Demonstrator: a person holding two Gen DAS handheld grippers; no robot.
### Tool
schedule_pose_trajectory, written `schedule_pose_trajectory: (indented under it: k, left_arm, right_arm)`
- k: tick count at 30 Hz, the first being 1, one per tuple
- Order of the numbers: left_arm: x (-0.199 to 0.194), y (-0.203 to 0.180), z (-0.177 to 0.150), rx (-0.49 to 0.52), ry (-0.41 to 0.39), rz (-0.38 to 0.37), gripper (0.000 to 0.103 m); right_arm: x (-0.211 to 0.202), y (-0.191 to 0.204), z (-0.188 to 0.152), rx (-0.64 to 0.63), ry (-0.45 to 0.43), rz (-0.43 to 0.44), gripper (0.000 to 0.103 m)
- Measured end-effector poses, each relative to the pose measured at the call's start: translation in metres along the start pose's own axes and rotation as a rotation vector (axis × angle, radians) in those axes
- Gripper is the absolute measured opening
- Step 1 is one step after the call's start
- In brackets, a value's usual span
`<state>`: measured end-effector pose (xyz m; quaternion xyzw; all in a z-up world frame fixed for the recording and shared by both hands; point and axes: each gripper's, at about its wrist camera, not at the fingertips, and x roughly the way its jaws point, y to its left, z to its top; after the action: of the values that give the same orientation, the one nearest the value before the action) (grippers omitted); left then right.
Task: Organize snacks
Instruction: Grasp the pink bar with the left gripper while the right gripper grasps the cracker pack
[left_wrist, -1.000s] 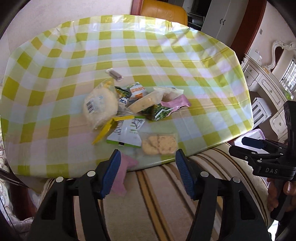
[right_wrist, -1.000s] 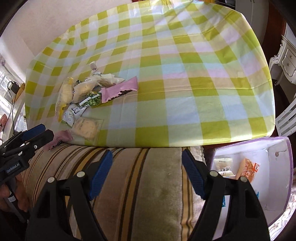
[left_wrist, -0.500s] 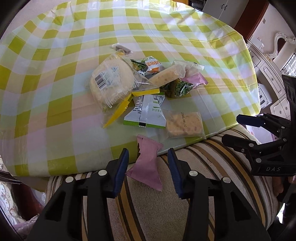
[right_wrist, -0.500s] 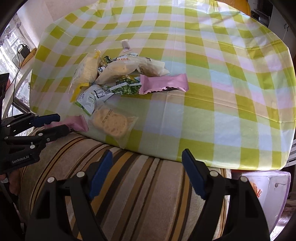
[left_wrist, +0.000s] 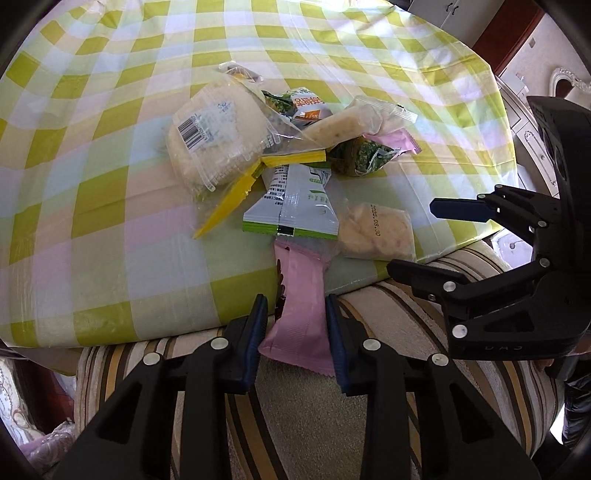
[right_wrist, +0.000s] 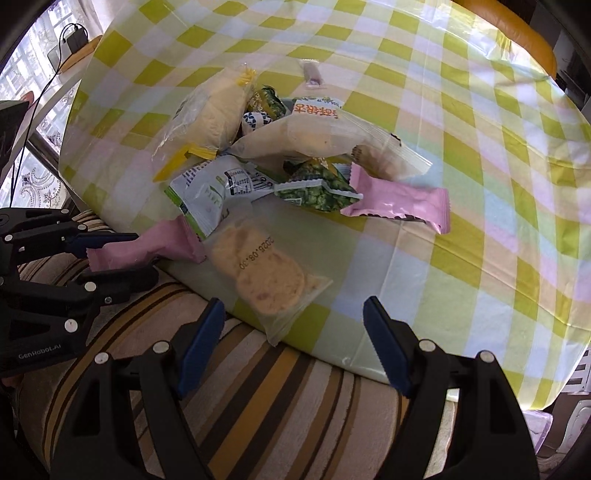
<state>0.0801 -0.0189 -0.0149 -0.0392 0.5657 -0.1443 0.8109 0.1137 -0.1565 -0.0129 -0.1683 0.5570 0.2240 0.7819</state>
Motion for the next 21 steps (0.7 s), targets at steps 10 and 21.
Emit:
schedule_pose_trajectory:
  k: [10, 21]
  left_arm:
    - [0.005, 0.003, 0.001, -0.015, 0.01, -0.015, 0.031]
    - [0.004, -0.001, 0.003, -0.002, -0.004, 0.007, 0.03]
  right_arm:
    - [0.018, 0.008, 0.016, -0.037, 0.022, 0.025, 0.077]
    - [0.012, 0.006, 0.01, -0.016, -0.001, 0.027, 0.039]
